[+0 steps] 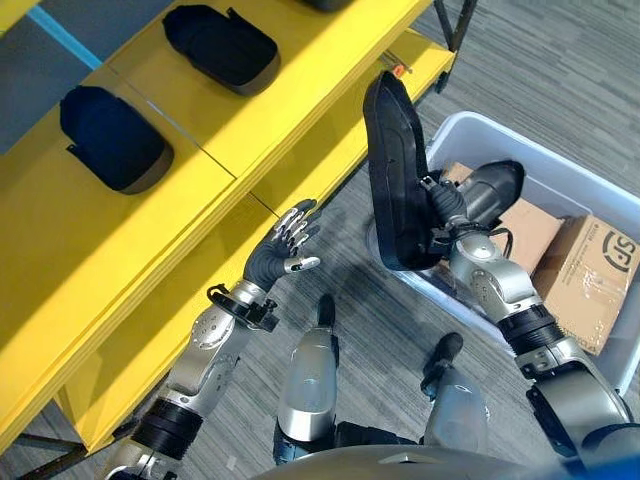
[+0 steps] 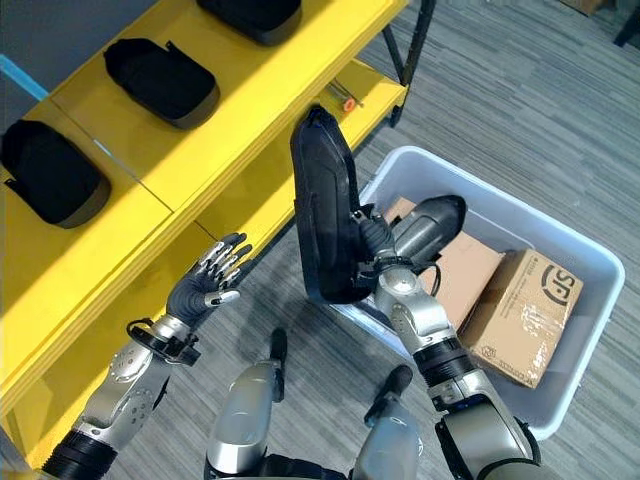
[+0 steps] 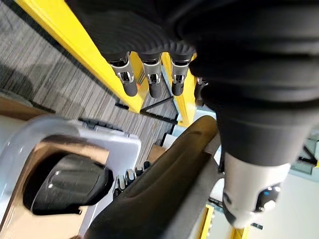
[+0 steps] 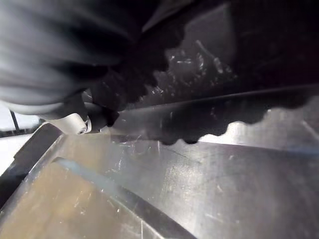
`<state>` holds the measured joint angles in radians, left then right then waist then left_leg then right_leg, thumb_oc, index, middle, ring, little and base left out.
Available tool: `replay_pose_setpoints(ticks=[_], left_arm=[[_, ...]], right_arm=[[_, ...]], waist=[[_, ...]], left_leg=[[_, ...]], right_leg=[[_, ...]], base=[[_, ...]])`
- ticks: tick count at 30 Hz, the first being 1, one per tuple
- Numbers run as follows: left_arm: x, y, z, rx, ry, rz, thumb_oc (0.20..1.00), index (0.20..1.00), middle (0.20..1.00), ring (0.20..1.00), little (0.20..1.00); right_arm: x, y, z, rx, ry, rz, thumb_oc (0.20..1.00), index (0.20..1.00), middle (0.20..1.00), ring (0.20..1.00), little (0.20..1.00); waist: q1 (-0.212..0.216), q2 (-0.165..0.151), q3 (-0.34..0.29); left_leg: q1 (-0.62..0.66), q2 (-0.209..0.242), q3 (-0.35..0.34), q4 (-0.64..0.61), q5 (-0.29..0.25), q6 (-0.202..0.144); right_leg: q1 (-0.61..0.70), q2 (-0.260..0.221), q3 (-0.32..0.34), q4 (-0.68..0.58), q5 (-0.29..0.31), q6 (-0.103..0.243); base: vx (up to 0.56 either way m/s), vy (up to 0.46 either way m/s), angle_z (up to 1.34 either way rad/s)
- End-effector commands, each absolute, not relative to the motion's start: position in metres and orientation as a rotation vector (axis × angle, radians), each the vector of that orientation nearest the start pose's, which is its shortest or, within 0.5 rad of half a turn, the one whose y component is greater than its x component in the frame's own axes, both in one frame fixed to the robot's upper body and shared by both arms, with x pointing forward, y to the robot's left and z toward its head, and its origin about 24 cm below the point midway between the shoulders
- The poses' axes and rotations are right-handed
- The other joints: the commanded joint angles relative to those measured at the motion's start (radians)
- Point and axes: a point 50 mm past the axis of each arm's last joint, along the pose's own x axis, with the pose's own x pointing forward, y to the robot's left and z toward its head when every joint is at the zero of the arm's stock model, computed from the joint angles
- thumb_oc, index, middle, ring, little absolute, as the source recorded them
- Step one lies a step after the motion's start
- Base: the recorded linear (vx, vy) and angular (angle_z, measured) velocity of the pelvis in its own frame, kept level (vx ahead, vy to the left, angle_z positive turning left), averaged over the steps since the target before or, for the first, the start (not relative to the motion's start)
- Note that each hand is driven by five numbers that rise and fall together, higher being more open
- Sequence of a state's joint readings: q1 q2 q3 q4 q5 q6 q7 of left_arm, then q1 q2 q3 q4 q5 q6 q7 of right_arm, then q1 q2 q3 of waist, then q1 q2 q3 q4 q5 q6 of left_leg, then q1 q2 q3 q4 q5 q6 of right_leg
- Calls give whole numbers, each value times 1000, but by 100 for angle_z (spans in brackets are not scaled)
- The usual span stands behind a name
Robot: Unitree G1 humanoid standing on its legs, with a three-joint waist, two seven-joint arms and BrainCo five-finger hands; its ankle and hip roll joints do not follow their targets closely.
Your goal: Move parts from the plastic box to the shelf.
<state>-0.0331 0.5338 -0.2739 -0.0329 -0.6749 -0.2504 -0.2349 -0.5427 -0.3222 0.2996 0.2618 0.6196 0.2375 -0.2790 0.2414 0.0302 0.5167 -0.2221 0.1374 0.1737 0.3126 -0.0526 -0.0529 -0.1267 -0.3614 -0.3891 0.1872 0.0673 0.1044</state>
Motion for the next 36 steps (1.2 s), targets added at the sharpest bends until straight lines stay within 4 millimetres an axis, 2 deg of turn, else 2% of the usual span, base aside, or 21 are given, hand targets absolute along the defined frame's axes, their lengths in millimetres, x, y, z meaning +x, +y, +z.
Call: replay_pose_setpoints(ticks=[1,3,4,7,9,10,11,12,13,14,15,17,19,23,25,28,29,32,33,34,36], left_arm=[[242,166,100,-110,-304,-534,1000,1000,1000,1000,1000],[243,164,98,-103,-296,-552,1000,1000,1000,1000,1000],[242,162,95,-107,-282,-563,1000,1000,1000,1000,1000],[242,159,95,-91,-276,-573,1000,1000,1000,1000,1000],[244,159,92,-83,-261,-571,1000,1000,1000,1000,1000],[244,160,89,-80,-248,-566,1000,1000,1000,1000,1000],[244,160,87,-80,-240,-562,1000,1000,1000,1000,1000],[242,162,83,-86,-227,-558,1000,1000,1000,1000,1000],[238,163,73,-94,-190,-556,1000,1000,1000,1000,1000],[236,163,70,-97,-179,-559,1000,1000,1000,1000,1000],[230,160,59,-104,-138,-574,1000,1000,1000,1000,1000],[225,156,52,-99,-104,-595,1000,1000,1000,1000,1000],[225,155,48,-124,-93,-589,1000,1000,1000,1000,1000],[227,151,52,-132,-114,-601,1000,1000,1000,1000,1000],[229,149,54,-122,-125,-611,1000,1000,1000,1000,1000],[230,145,54,-104,-122,-633,1000,1000,1000,1000,1000],[230,144,54,-103,-122,-636,1000,1000,1000,1000,1000],[226,145,55,-117,-134,-627,1000,1000,1000,1000,1000],[225,146,55,-129,-132,-624,1000,1000,1000,1000,1000],[222,147,54,-151,-130,-625,1000,1000,1000,1000,1000],[219,149,52,-160,-130,-626,1000,1000,1000,1000,1000]], right_arm=[[342,-124,127,222,15,144,200,200,200,200,200],[342,-120,125,240,20,135,200,200,200,200,200],[342,-115,123,255,24,146,200,200,200,200,200],[343,-107,126,260,21,171,200,200,200,200,200],[342,-105,125,266,26,189,200,200,200,200,200],[340,-104,122,264,28,198,200,200,200,200,200],[338,-103,120,263,36,208,200,200,200,200,200],[335,-102,116,263,47,217,200,200,200,200,200],[328,-102,108,252,61,228,200,200,200,200,200],[327,-102,106,250,65,229,200,200,200,200,200],[324,-106,101,252,75,240,200,200,200,200,200],[322,-111,96,263,88,242,200,200,200,200,200],[323,-115,97,267,83,242,200,200,200,200,200],[324,-116,105,262,55,255,200,200,200,200,200],[324,-115,109,267,33,267,200,200,200,200,200],[320,-120,109,290,20,263,200,200,200,200,200],[320,-122,110,291,20,267,200,200,200,200,200],[327,-121,120,275,13,285,200,200,200,200,200],[328,-122,122,271,14,285,200,200,200,200,200],[329,-123,124,263,15,291,200,200,200,200,200],[327,-122,125,252,18,294,200,200,200,200,200]], waist=[[15,10,-40],[27,5,-46],[46,1,-53],[55,0,-60],[42,4,-65],[34,6,-74],[30,7,-79],[23,7,-86],[13,5,-103],[10,3,-107],[-14,-13,-125],[-33,-23,-149],[-40,-25,-162],[-57,-17,-159],[-76,-8,-147],[-120,-4,-127],[-127,-5,-118],[-132,-3,-112],[-133,-1,-118],[-134,5,-131],[-137,9,-145]], left_leg=[[55,11,72,-59,36,24],[55,-10,70,-56,23,37],[67,-28,80,-67,16,50],[77,-43,93,-85,10,67],[74,-53,76,-95,11,77],[84,-61,73,-115,21,77],[89,-64,71,-126,27,75],[97,-78,58,-147,36,71],[111,-109,32,-181,53,63],[113,-118,22,-189,57,62],[106,-155,-32,-203,65,61],[96,-171,-74,-203,64,62],[94,-173,-79,-213,66,59],[79,-175,-82,-230,70,55],[74,-175,-45,-224,64,53],[67,-118,103,-145,40,33],[53,-84,120,-86,22,23],[51,5,100,-14,15,-3],[61,32,86,-27,32,-13],[82,81,67,-70,77,-33],[100,137,48,-122,137,-56]], right_leg=[[83,-34,-57,94,-67,44],[108,-47,-68,62,-38,51],[113,-69,-100,59,-4,49],[92,-73,-114,102,1,47],[72,-7,-86,148,-57,29],[71,54,-80,156,-99,14],[73,78,-80,153,-114,8],[73,134,-63,138,-133,-2],[83,222,-23,105,-153,-31],[85,244,-7,93,-154,-37],[94,330,79,28,-150,-62],[91,345,127,-27,-129,-64],[89,345,131,-73,-109,-61],[68,340,144,-125,-78,-51],[56,336,133,-124,-75,-47],[50,309,83,-97,-81,-54],[51,296,68,-77,-93,-61],[21,261,63,-24,-112,-81],[12,254,67,-14,-118,-83],[1,239,71,-5,-125,-81],[-13,220,75,10,-132,-78]], base=[[-110,197,19],[-92,201,20],[-66,155,16],[-79,136,-11],[-37,76,-22],[0,0,0],[33,29,17],[92,8,10],[107,-5,16],[156,-70,49],[118,-137,65],[69,-158,55],[-51,-101,36],[-170,-111,8],[-143,-114,18],[-95,-98,50],[-116,-55,50],[-143,96,33],[-102,294,10],[-75,280,17],[-67,322,22]])
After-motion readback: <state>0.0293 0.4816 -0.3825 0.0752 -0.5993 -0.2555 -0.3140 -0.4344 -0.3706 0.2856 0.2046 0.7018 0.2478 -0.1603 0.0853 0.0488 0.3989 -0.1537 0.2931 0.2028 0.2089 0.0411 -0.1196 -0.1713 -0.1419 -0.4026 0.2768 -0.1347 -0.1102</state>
